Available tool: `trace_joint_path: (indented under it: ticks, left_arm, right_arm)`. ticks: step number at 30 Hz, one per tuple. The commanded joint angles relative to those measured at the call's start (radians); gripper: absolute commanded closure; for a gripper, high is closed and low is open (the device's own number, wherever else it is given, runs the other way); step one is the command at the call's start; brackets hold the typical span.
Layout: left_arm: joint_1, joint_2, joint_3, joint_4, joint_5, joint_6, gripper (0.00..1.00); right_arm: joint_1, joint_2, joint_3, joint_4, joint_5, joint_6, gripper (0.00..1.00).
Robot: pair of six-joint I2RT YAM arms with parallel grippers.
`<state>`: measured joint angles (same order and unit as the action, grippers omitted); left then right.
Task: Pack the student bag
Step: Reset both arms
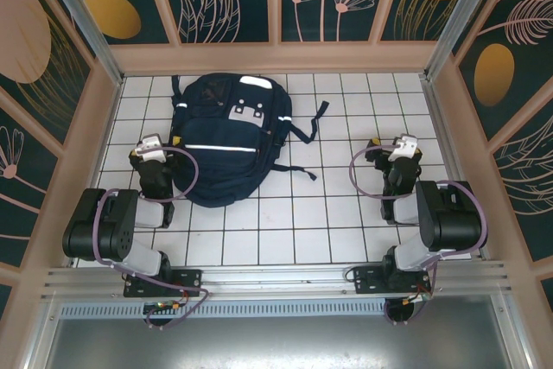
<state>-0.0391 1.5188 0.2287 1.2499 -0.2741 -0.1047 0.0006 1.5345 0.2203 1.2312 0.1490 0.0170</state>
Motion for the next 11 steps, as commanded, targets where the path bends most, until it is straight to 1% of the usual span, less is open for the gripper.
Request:
trace_joint_path:
  ticks: [1, 11]
  left_arm:
    - [0.006, 0.001, -0.009, 0.056, 0.015, 0.014, 0.01]
    - [0.005, 0.002, -0.008, 0.055, 0.019, 0.016, 0.01]
  right_arm:
    - [-0.006, 0.004, -0.004, 0.048, -0.020, 0.020, 0.01]
    - [-0.006, 0.003, -0.004, 0.048, -0.020, 0.020, 0.01]
